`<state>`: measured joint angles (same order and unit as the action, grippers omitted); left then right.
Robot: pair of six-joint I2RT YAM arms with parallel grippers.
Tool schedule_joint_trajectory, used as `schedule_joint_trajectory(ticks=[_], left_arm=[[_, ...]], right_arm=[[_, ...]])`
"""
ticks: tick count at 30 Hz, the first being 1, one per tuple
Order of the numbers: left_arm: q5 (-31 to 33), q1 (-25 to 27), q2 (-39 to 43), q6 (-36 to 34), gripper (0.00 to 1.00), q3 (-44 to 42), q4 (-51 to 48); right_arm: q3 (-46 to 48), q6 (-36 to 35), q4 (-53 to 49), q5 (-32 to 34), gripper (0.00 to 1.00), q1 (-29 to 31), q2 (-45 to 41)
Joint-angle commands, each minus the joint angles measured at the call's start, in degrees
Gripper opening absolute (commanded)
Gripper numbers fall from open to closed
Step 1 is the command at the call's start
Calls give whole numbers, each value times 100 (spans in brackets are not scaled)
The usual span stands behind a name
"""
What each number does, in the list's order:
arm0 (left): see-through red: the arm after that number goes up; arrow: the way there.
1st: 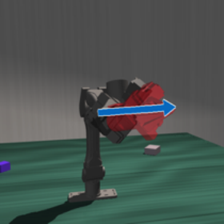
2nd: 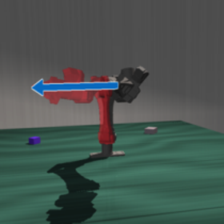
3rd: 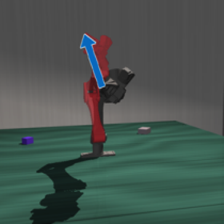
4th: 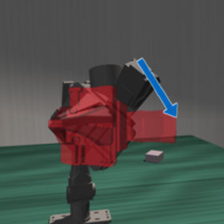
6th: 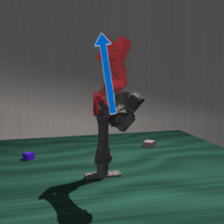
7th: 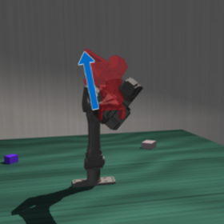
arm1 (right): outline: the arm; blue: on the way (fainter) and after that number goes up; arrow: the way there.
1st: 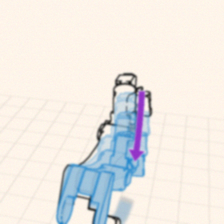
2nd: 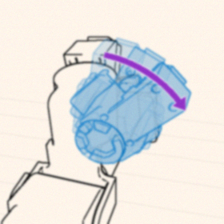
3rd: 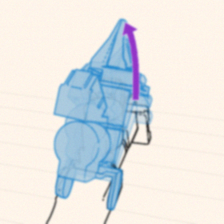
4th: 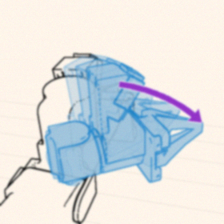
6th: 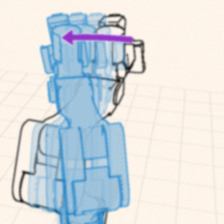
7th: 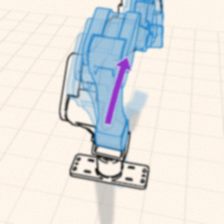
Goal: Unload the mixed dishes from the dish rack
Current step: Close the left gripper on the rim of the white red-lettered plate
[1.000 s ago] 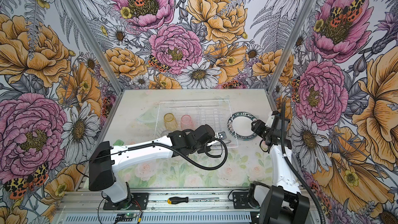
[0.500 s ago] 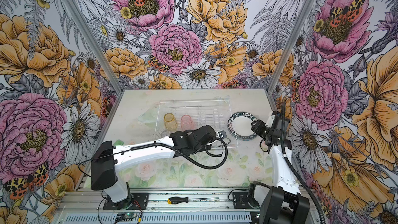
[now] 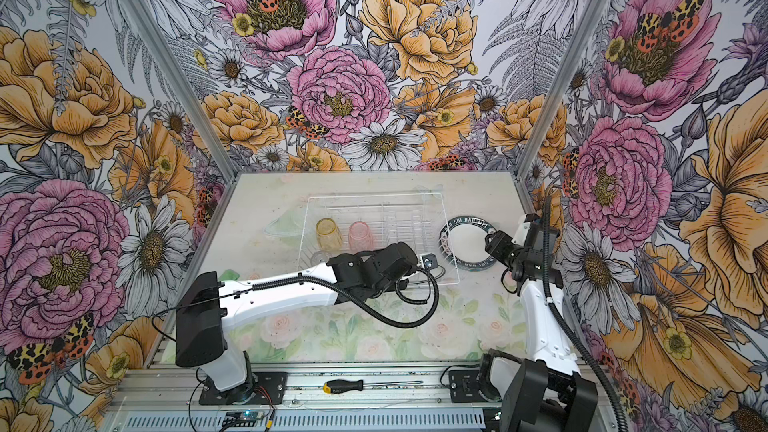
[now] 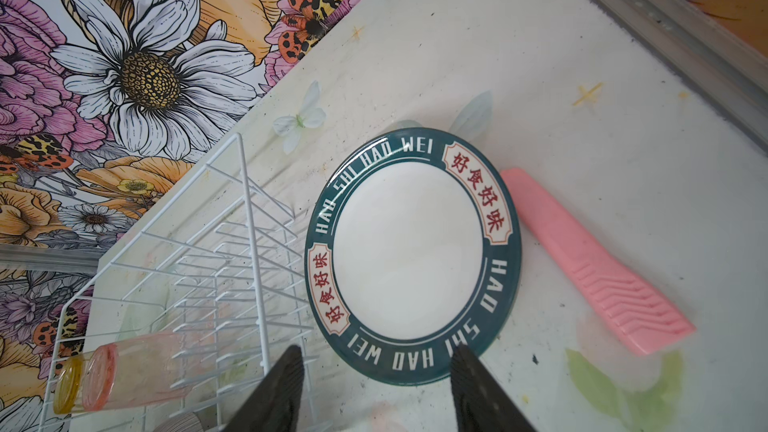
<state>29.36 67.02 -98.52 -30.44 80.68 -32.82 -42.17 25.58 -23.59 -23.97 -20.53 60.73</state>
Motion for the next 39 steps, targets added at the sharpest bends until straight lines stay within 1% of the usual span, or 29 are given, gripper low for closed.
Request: schedule_joint_trajectory(ticks=[1,5,13,28,35,39], left_arm=[[109,-23,81,121,0,-9,276],[55,-64,192,227,0,0,274],[-315,-185,685,440,0,-79,396],[-703,-389,1444,712,0,-331,640],[-847,-510,1522,750,0,-601,869],[-1039,-606,1476,787,0,-731,1040]], right_arm=[[-39,-56,10,18,59,50,-96],[-55,-37,12,17,59,50,-105],[-88,-27,9,-21,58,67,-110],[-114,-27,9,-38,58,170,-140],[-79,-30,5,-4,58,199,-140],[-21,-34,4,15,58,208,-149]])
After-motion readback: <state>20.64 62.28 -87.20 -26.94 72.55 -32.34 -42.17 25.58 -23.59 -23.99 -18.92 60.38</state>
